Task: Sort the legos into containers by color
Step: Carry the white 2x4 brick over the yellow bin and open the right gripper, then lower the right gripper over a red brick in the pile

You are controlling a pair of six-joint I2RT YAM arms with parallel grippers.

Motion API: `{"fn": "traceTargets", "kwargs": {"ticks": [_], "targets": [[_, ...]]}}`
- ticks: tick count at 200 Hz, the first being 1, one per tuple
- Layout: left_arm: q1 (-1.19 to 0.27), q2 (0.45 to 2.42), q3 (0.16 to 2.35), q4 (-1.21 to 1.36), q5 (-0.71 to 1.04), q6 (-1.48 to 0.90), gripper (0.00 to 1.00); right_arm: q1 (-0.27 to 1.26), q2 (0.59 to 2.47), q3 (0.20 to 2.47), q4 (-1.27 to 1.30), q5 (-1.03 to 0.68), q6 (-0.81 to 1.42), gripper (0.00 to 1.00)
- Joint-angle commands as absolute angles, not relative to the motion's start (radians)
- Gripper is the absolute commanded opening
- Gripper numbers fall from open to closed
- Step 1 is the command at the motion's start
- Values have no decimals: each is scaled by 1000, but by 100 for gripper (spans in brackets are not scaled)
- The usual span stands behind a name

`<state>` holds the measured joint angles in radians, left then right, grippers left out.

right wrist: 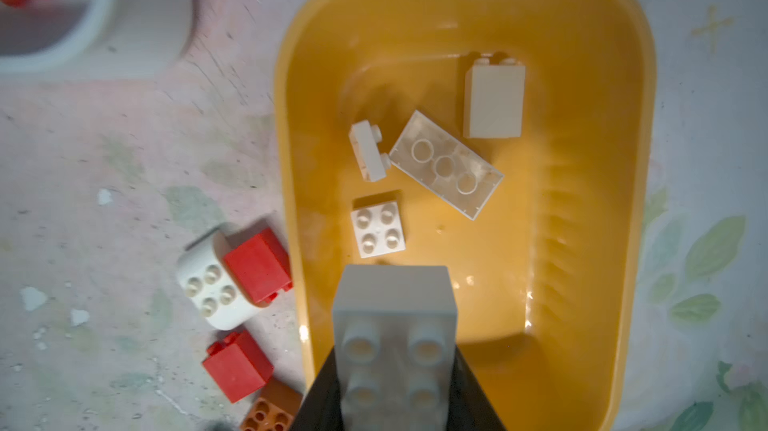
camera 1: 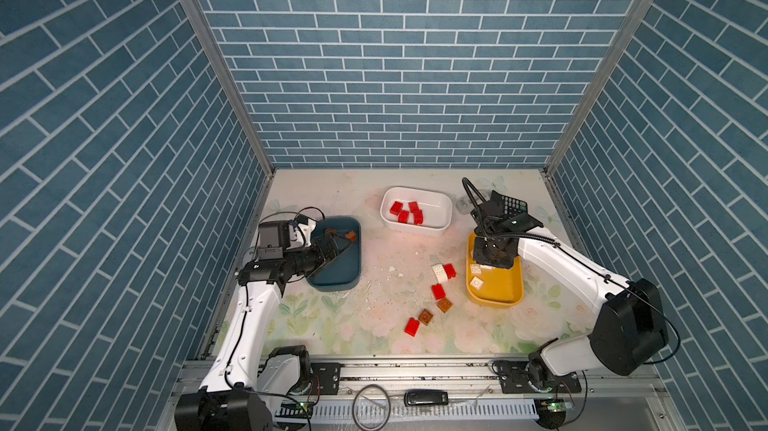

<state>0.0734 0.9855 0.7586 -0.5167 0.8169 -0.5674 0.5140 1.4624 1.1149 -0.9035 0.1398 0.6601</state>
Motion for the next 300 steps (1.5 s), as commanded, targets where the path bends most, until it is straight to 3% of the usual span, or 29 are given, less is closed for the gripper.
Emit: {"fn": "traceTargets", "kwargs": {"ticks": [1,18,64,103,157,243,300], "targets": [[68,971,753,-513,825,-568,97,469,1485,1071,-870,86,524,22],[69,966,757,-523,825,-567,97,447,1503,1046,-854,96,496,28],[68,952,754,-548,818,-558,97,439,1517,1073,-857,71,457,59],[69,942,735,-545,810,-556,97,537,1418,1105,-885,-65,705,60],[67,956,729,-542,810,-548,97,889,1317,1044,-828,35,1224,66],[55,992,733,-532,816,-541,97,1213,1600,1180,-780,91,1721,71],[51,974,701,-526,809,-544,97,1310,1761,1226,-781,101,1856,69]]}}
